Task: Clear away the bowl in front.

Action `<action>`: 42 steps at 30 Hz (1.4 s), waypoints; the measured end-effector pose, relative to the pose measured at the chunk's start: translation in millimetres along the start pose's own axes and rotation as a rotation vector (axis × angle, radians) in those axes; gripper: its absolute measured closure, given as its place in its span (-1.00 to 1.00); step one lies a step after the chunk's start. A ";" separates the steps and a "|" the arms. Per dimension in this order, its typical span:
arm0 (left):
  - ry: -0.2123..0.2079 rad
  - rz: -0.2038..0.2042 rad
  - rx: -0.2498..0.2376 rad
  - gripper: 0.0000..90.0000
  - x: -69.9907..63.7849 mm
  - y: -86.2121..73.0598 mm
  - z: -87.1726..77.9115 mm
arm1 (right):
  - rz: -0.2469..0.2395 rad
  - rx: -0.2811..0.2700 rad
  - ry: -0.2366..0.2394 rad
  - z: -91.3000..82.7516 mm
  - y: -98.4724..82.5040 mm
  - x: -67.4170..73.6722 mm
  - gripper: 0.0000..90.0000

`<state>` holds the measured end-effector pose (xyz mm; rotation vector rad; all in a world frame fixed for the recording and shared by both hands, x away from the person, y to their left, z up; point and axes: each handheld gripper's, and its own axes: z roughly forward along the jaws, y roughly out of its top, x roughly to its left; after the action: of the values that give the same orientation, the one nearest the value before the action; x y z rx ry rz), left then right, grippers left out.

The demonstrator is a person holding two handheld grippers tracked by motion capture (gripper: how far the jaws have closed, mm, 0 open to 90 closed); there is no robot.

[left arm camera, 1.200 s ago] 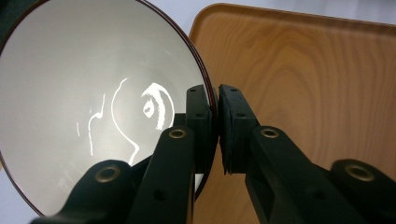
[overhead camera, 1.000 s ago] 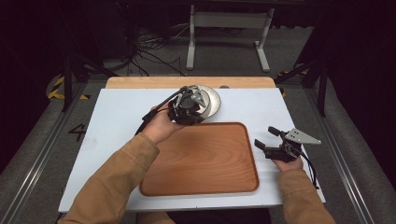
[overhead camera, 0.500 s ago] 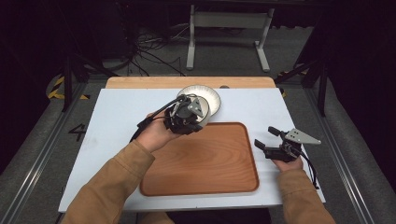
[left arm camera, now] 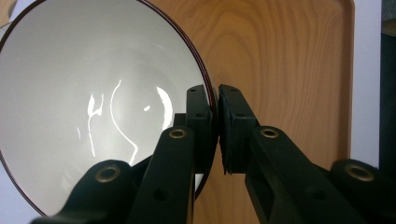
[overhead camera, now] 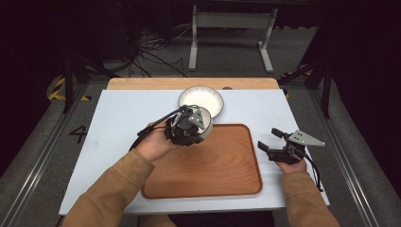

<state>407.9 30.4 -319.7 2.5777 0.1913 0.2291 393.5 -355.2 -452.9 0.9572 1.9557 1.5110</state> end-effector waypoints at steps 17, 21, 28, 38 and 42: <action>-0.069 0.022 0.075 0.87 -12.7 -5.8 20.1 | 0.001 0.001 0.000 -0.1 0.0 -0.1 -0.74; -0.087 0.035 0.096 0.87 -13.7 -7.0 26.3 | 0.003 0.002 -0.001 -0.2 0.0 0.0 -0.74; -0.113 0.032 0.127 0.87 -18.6 -10.1 35.8 | 0.002 0.002 0.000 -0.3 0.0 -0.1 -0.74; -0.138 0.043 0.168 0.87 -22.3 -12.4 46.8 | 0.002 0.001 -0.001 -0.3 0.0 0.0 -0.74; -0.147 0.038 0.176 0.87 -23.5 -13.4 50.2 | 0.002 0.001 -0.001 -0.2 0.0 0.0 -0.74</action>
<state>393.9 12.2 -371.9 2.7614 0.1132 0.0374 393.3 -355.3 -452.8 0.9608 1.9556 1.5108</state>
